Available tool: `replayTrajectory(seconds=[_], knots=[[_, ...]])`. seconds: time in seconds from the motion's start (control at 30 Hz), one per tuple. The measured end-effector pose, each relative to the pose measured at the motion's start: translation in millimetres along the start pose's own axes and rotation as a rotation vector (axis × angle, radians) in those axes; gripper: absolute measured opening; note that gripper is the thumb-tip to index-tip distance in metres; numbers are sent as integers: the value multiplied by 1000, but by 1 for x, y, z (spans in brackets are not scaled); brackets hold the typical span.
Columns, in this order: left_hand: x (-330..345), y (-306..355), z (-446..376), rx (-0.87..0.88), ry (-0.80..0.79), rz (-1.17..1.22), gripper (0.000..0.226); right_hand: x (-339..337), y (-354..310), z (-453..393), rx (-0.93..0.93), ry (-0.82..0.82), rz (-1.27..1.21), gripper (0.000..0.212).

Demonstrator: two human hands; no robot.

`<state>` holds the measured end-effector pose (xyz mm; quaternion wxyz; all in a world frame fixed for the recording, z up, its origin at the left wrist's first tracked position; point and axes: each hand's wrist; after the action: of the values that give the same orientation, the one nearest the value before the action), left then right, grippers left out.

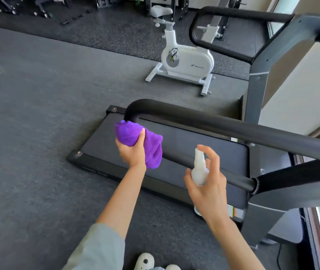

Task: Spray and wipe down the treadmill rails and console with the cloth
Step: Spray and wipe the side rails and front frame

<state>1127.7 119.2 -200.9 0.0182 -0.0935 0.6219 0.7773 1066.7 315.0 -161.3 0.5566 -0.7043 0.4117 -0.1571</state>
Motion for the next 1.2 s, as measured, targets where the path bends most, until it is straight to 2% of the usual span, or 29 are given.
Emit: replayTrajectory(seconds=[0.13, 0.27, 0.37, 0.43, 0.57, 0.67, 0.83, 1.03, 1.2], knots=[[-45, -14, -7, 49, -176, -85, 54, 2, 3, -4, 22, -20, 53, 69], [-99, -36, -12, 16, -226, -49, 38, 13, 11, -8, 63, -79, 204, 71], [-119, -39, -12, 6, -267, -13, 49, 25, 17, -10, 76, -119, 287, 72], [-122, -37, -11, 20, -284, -12, 54, 33, 21, -11, 78, -139, 326, 71], [-118, -36, -8, 31, -333, -12, 48, 46, 30, -16, 112, -149, 331, 65], [-112, -39, -6, -8, -363, 11, 52, 49, 35, -20, 183, -81, 249, 60], [-105, -44, -1, -29, -417, 19, 58, 42, 40, -21, 199, -26, 241, 57], [-92, -40, 3, -49, -420, 25, 56, 36, 31, -18, 147, -158, 236, 66], [-88, -39, 7, -46, -444, 40, 54, 34, 28, -12, 118, -182, 207, 69]])
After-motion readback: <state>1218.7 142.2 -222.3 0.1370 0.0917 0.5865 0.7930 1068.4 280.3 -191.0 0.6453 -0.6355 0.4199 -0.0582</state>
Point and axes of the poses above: each hand's wrist, its own z-axis away from the middle knuckle, its own x-axis out of the palm, y = z × x, and after that the axes turned 15 degrees about -z, right-handed
